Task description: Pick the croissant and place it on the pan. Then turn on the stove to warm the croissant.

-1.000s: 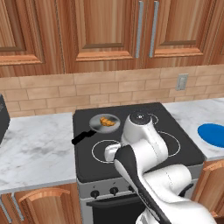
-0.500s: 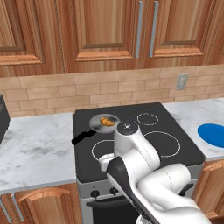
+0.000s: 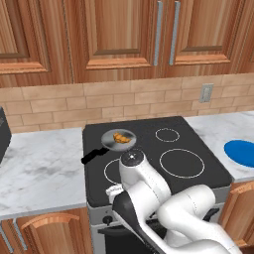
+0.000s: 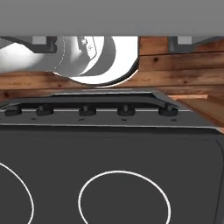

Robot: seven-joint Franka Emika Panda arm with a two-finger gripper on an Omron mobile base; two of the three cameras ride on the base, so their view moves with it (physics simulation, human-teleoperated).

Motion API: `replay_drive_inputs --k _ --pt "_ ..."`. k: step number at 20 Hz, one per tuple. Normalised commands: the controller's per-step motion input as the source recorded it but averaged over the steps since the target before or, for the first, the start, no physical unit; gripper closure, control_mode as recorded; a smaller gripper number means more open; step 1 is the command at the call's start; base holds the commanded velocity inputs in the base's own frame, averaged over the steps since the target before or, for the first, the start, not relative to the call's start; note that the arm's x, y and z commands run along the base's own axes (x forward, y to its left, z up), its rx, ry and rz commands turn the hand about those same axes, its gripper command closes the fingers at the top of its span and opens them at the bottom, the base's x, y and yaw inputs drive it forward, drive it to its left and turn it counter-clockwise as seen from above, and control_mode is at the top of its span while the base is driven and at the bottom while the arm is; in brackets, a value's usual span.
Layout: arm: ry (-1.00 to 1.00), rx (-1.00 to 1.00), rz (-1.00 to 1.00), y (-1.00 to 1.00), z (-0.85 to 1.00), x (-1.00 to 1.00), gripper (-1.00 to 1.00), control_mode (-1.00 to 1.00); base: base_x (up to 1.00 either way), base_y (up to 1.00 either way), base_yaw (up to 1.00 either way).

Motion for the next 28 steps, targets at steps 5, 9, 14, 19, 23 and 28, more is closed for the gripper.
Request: replay_drive_inputs --k 5,9,14,19,23,28 --pt "-0.11 -0.01 0.0 0.2 -0.17 0.0 -1.0 -1.0 0.0 0.0 0.0" --pt "-0.28 -0.02 0.0 0.3 -0.14 0.0 -1.0 -1.0 0.0 0.0 0.0" --pt "-0.29 -0.04 0.0 0.23 -0.22 0.0 -1.0 -1.0 0.0 0.0 0.0" --pt "-0.19 -0.05 -0.04 0.09 -0.39 0.0 -1.0 -1.0 0.0 0.0 0.0" --pt "-0.12 -0.06 -0.06 0.01 -0.51 0.05 -1.0 -1.0 0.0 0.0 0.0" --pt "-0.04 -0.05 -0.06 0.07 -0.39 0.18 -1.0 -1.0 0.0 0.0 0.0"
